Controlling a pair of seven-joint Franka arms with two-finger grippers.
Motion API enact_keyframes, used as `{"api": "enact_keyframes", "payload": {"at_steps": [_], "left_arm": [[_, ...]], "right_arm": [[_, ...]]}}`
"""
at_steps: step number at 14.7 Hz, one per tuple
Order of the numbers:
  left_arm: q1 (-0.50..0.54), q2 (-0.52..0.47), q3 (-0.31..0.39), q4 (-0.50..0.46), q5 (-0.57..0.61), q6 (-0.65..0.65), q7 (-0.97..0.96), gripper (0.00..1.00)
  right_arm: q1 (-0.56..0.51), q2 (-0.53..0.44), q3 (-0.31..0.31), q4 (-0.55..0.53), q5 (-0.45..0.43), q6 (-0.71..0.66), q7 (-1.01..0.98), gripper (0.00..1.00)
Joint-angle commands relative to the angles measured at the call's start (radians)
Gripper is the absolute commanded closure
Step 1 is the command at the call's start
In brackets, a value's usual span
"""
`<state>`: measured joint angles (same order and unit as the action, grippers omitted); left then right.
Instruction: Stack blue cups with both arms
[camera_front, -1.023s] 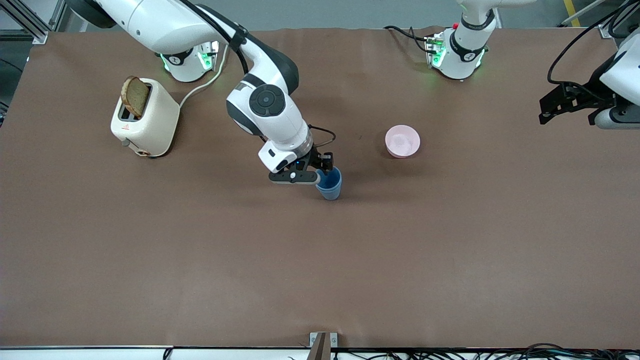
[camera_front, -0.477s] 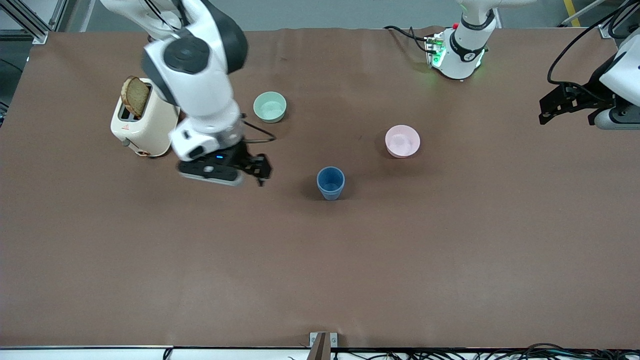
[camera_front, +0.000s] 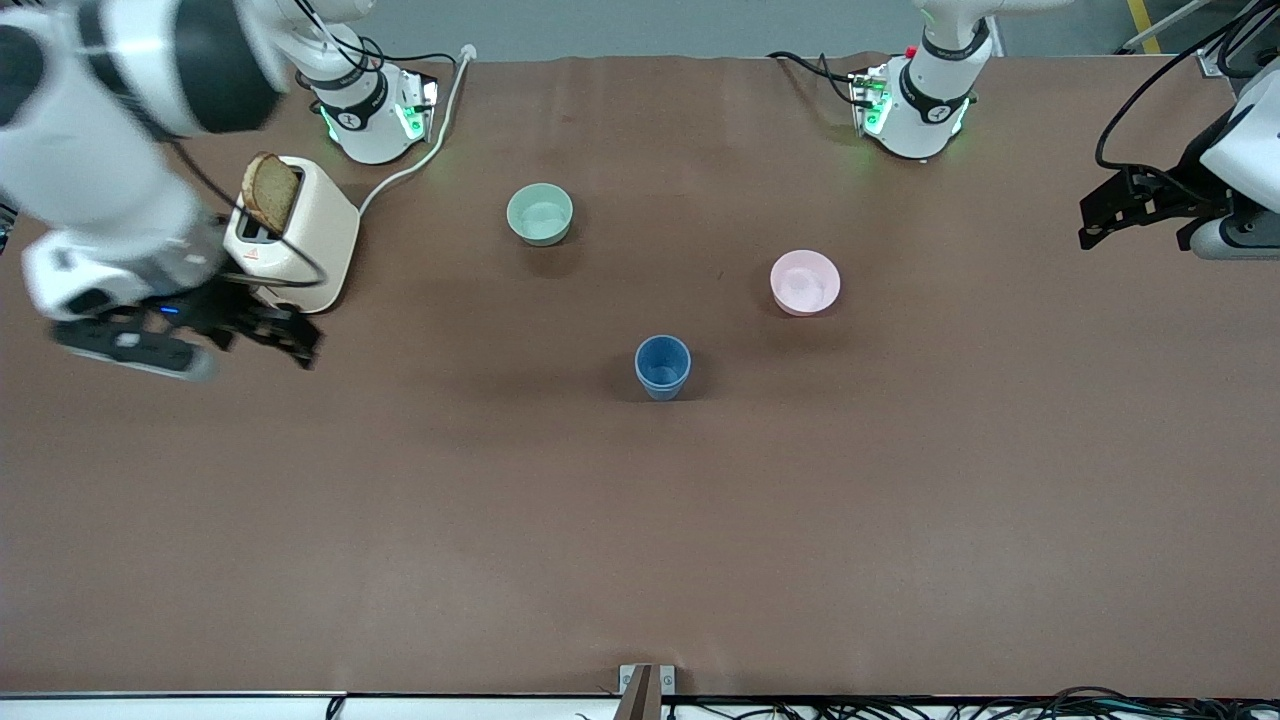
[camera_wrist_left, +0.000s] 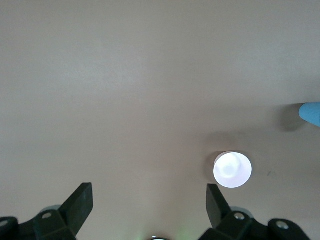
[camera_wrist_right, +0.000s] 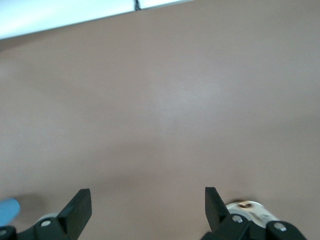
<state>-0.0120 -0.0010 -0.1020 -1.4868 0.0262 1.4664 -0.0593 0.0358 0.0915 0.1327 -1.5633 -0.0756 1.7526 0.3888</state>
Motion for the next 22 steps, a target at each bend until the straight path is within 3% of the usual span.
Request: {"api": "enact_keyframes", "payload": {"at_steps": [1, 6, 8, 11, 22], "left_arm": [[0.004, -0.014, -0.004, -0.01, 0.011, -0.003, 0.012, 0.0], [0.003, -0.01, -0.002, -0.004, 0.012, -0.003, 0.012, 0.0], [0.001, -0.007, -0.002, -0.001, 0.012, -0.003, 0.01, 0.0], [0.003, -0.005, -0.002, 0.005, 0.012, -0.003, 0.009, 0.0], [-0.011, -0.005, -0.01, 0.005, -0.005, -0.023, -0.024, 0.0]], "right_arm": [[-0.001, -0.093, -0.123, -0.041, 0.062, -0.066, -0.18, 0.0], [0.001, -0.161, -0.228, -0.034, 0.062, -0.205, -0.283, 0.0], [0.001, -0.154, -0.264, 0.027, 0.062, -0.248, -0.35, 0.0], [-0.007, -0.148, -0.268, 0.068, 0.06, -0.262, -0.389, 0.0], [-0.045, -0.142, -0.229, 0.06, 0.063, -0.317, -0.387, 0.0]]}}
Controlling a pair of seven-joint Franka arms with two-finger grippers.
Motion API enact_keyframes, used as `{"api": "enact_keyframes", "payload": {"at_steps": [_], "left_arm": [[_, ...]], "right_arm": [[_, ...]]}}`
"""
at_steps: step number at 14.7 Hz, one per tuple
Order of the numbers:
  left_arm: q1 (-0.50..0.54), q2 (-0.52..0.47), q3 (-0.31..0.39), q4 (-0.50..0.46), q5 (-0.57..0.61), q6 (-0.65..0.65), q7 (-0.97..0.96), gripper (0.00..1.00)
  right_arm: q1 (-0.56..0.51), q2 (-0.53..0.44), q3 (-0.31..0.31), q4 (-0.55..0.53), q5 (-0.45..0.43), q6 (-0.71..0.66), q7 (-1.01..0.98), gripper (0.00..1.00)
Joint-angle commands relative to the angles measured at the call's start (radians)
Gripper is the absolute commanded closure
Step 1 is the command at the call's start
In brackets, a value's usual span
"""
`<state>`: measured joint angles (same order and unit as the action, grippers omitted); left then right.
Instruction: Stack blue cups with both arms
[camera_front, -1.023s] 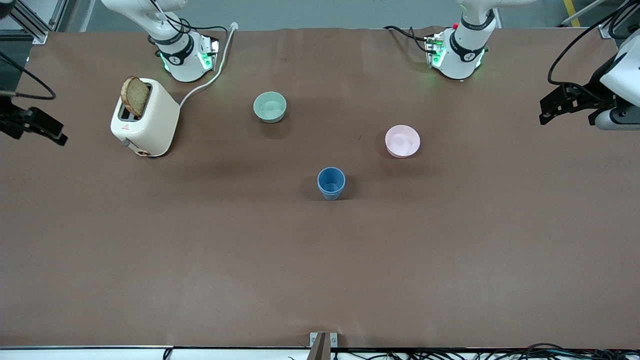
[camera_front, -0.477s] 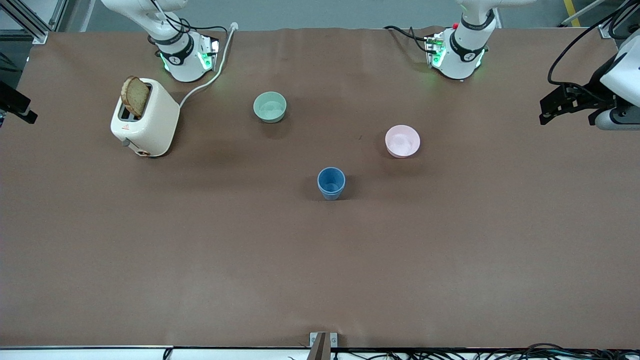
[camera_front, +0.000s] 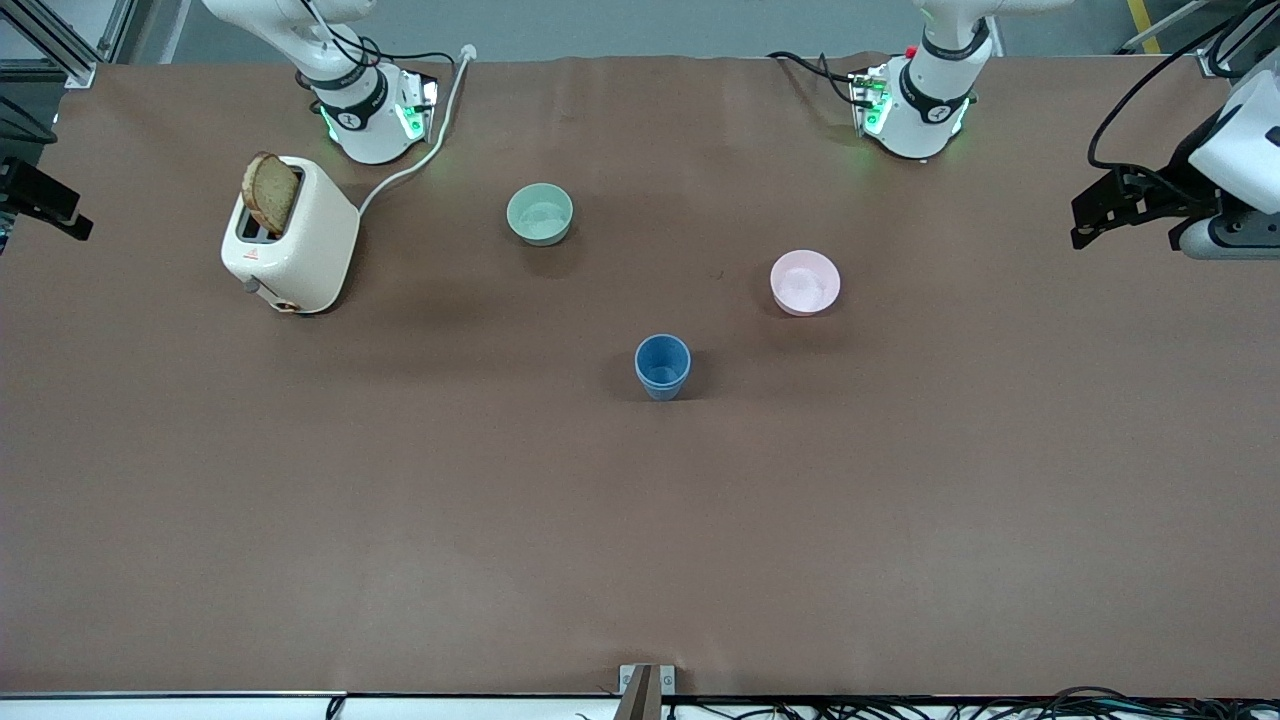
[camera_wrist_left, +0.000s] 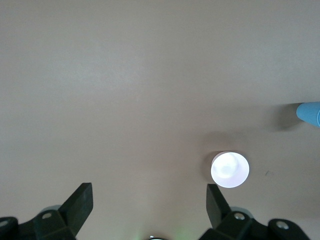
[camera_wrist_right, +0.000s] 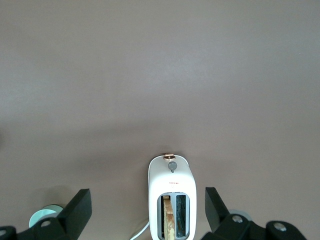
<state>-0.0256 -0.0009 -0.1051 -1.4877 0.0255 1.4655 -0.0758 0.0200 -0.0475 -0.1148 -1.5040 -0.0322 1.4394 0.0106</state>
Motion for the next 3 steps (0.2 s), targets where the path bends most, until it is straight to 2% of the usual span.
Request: {"api": "enact_keyframes", "payload": {"at_steps": [1, 3], "left_arm": [[0.003, -0.005, -0.008, 0.006, -0.002, -0.023, -0.009, 0.0], [0.003, -0.005, -0.008, 0.006, -0.001, -0.024, -0.009, 0.0]], "right_arm": [[-0.032, 0.001, 0.018, 0.001, 0.028, 0.003, -0.011, 0.0], [-0.038, 0.005, 0.017, -0.005, 0.078, 0.025, -0.015, 0.0]]}}
